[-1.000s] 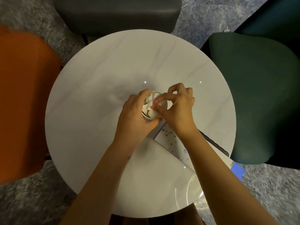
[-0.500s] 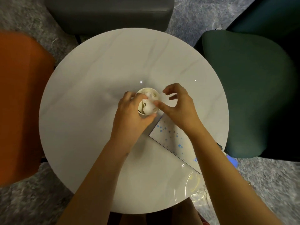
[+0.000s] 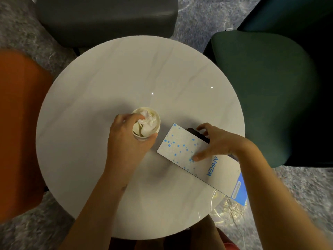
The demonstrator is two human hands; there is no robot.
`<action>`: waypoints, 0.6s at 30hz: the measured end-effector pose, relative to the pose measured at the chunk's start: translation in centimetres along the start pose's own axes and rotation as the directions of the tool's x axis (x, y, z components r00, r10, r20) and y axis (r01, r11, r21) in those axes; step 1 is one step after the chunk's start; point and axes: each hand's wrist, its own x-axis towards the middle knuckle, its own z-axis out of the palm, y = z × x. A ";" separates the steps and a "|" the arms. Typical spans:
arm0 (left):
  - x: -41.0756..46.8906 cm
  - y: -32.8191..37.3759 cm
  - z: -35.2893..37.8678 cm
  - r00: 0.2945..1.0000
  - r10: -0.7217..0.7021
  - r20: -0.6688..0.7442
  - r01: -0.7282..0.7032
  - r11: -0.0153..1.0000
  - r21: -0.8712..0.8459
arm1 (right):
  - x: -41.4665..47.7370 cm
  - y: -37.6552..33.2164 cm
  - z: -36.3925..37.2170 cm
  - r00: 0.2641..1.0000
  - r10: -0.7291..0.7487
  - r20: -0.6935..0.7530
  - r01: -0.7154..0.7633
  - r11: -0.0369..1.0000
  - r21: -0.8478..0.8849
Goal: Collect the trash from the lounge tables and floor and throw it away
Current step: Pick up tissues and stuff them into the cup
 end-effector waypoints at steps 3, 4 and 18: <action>-0.5 0.1 0.6 1.000 0.002 0.017 -0.002 1.000 -0.007 | 0.2 0.0 0.2 1.000 0.001 0.005 -0.001 1.000 0.003; -0.5 0.1 0.7 1.000 0.002 0.014 -0.002 1.000 -0.006 | 0.2 0.1 0.2 1.000 -0.001 0.001 0.001 1.000 0.018; 0.4 0.1 0.4 0.999 -0.022 -0.034 0.024 0.998 0.061 | 0.5 1.8 0.7 0.993 -0.054 -0.100 0.076 0.969 0.237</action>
